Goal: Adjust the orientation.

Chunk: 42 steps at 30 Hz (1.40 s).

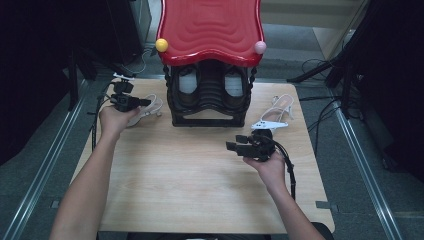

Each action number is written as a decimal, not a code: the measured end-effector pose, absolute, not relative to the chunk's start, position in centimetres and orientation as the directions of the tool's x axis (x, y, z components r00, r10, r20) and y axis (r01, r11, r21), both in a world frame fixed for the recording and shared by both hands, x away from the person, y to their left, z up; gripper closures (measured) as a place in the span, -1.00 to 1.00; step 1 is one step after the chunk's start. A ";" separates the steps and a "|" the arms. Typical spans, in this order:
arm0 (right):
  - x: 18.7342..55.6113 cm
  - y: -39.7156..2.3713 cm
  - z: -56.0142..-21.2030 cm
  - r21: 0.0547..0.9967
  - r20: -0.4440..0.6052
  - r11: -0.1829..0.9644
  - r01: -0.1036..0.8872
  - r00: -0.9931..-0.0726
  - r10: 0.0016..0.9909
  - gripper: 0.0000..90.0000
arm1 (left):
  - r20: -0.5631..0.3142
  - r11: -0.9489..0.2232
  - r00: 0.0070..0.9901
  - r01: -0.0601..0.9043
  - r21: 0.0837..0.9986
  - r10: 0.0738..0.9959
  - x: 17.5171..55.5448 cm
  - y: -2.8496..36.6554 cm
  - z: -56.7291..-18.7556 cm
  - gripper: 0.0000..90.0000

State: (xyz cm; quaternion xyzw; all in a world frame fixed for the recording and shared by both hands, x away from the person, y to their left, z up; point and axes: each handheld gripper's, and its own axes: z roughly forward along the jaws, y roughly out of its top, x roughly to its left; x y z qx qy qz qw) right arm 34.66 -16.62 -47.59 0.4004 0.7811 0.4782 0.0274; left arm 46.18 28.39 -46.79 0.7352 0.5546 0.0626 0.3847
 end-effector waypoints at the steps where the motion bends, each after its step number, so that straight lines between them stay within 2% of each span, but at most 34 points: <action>1: 34.7 -16.7 -47.6 0.770 0.342 0.219 0.599 -0.677 0.652 -0.02 | -0.338 -0.090 0.379 0.769 0.633 0.862 46.0 28.4 -47.1 1.00; 7: 34.7 -16.6 -47.6 0.770 0.343 0.218 0.600 -0.677 0.652 -0.03 | -0.357 -0.078 0.378 0.771 0.632 0.854 44.6 28.9 -48.3 0.99; 22: 34.9 -16.0 -47.7 0.771 0.353 0.213 0.600 -0.681 0.642 -0.03 | -0.363 -0.088 0.377 0.787 0.611 0.852 42.4 29.9 -48.3 0.97; 42: 36.1 -15.3 -47.6 0.777 0.348 0.213 0.592 -0.687 0.638 -0.04 | -0.319 -0.067 0.292 0.823 0.565 0.901 41.1 32.6 -48.5 1.00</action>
